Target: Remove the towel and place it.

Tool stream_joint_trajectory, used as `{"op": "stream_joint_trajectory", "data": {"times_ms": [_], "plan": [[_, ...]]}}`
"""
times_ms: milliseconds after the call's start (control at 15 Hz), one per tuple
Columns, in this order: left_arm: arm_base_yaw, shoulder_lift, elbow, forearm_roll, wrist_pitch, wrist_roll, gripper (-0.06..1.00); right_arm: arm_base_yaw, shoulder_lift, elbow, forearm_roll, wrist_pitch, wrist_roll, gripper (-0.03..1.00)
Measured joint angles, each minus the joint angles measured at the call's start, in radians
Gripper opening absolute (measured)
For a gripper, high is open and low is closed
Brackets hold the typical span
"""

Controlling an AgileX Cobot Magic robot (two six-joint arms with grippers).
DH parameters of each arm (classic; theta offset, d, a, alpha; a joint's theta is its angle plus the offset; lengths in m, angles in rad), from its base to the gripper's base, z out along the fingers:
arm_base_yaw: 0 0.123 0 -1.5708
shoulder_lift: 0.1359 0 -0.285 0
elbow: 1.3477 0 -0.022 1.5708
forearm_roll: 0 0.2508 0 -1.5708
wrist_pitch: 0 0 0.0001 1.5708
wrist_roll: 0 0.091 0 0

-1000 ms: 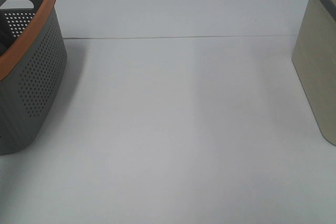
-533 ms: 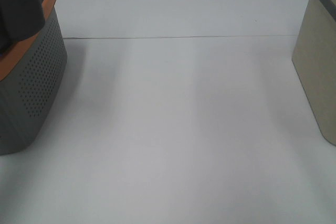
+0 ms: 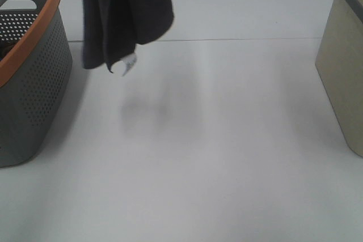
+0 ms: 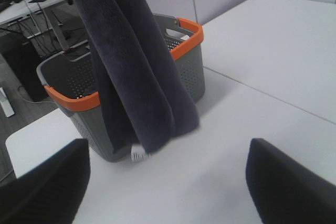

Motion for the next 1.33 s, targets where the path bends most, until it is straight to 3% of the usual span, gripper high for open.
{"op": "stream_joint_trajectory", "data": {"times_ms": [400,733,933,1333], "plan": [[-0.192,0.123,0.000,0.000,-0.146,0.026,0.00,0.000,0.078,-0.033,0.096,0.057,-0.235,0.69],[-0.318,0.207,0.000,0.000,-0.293,0.108,0.00,0.000,0.079,-0.033,0.114,0.086,-0.280,0.68],[-0.350,0.214,0.000,0.000,-0.329,0.123,0.00,0.000,0.079,-0.033,0.151,0.139,-0.283,0.68],[-0.367,0.214,0.000,0.000,-0.332,0.124,0.00,0.000,0.079,-0.033,0.176,0.123,-0.332,0.68]]}}
